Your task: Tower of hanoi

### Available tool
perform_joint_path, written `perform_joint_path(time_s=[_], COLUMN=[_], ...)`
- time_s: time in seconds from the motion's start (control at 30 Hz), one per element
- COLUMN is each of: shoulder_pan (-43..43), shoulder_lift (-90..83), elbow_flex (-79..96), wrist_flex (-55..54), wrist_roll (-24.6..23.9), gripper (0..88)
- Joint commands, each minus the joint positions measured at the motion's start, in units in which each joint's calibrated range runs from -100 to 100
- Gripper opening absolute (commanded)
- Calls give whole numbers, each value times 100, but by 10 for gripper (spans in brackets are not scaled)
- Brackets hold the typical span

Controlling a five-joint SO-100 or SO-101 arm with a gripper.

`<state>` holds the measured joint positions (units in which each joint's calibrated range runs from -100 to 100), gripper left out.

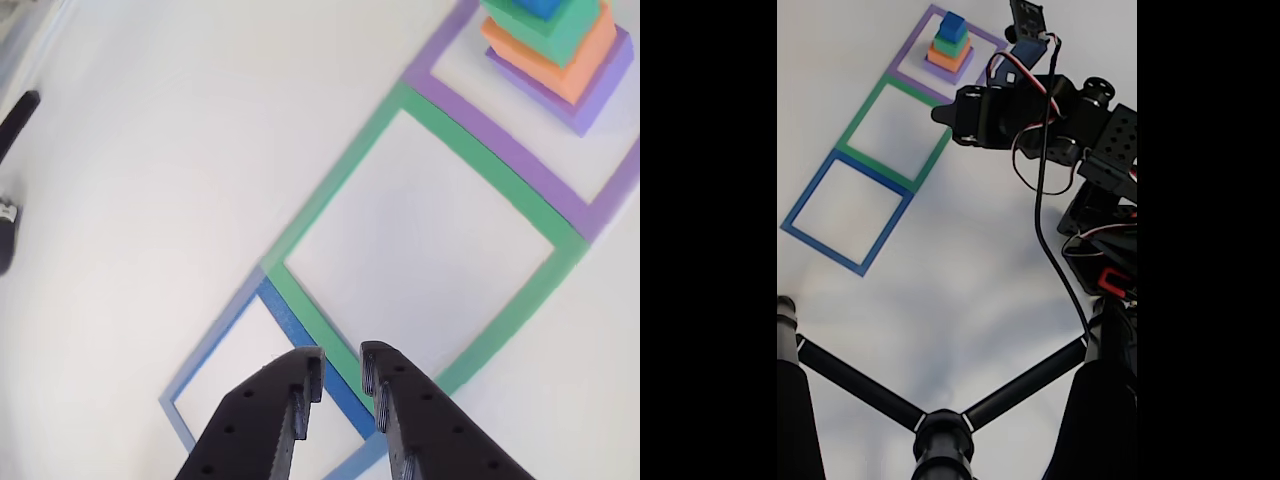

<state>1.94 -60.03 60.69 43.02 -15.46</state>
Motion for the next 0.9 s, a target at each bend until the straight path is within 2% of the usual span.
perform_joint_path(time_s=[0.0, 0.07, 0.2, 0.27, 0.33, 0.43, 0.53, 0.63, 0.87], shoulder_pan=[160, 206, 450, 625, 854, 1151, 1464, 1639, 1929], shoulder_lift=[162, 242, 354, 386, 386, 394, 394, 370, 138], elbow_flex=[-1121, -1612, -2702, -3157, -3402, -3502, -3493, -3493, -3447], wrist_flex=[632, 1020, 2048, 2477, 2728, 2736, 2736, 2752, 2833], wrist_roll=[1252, 1822, 2612, 3476, 5204, 6895, 8311, 9267, 10700], gripper=[0, 0, 0, 0, 0, 0, 0, 0, 0])
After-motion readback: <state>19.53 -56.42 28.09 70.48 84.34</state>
